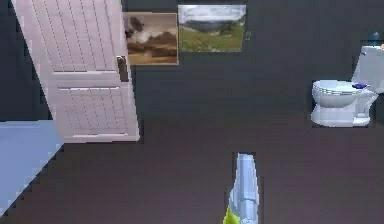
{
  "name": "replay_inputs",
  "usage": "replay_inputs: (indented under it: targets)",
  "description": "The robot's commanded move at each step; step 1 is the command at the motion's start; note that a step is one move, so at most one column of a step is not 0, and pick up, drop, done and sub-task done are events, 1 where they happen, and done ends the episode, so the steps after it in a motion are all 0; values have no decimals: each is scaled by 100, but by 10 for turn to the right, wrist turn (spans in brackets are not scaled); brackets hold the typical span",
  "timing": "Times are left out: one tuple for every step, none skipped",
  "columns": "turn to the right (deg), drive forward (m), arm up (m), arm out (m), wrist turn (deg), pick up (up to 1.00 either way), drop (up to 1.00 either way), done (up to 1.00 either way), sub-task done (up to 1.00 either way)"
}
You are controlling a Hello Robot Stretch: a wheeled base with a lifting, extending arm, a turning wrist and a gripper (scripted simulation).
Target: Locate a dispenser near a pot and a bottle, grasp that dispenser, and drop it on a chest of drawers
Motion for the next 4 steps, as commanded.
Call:
replay_inputs:
  targets:
    - [0,85,0,0,0,0,0,0,0]
    - [-450,0,0,0,0,0,0,0,0]
    - [-30,0,0,0,0,0,0,0,0]
    - [0,45,0,0,0,0,0,0,0]
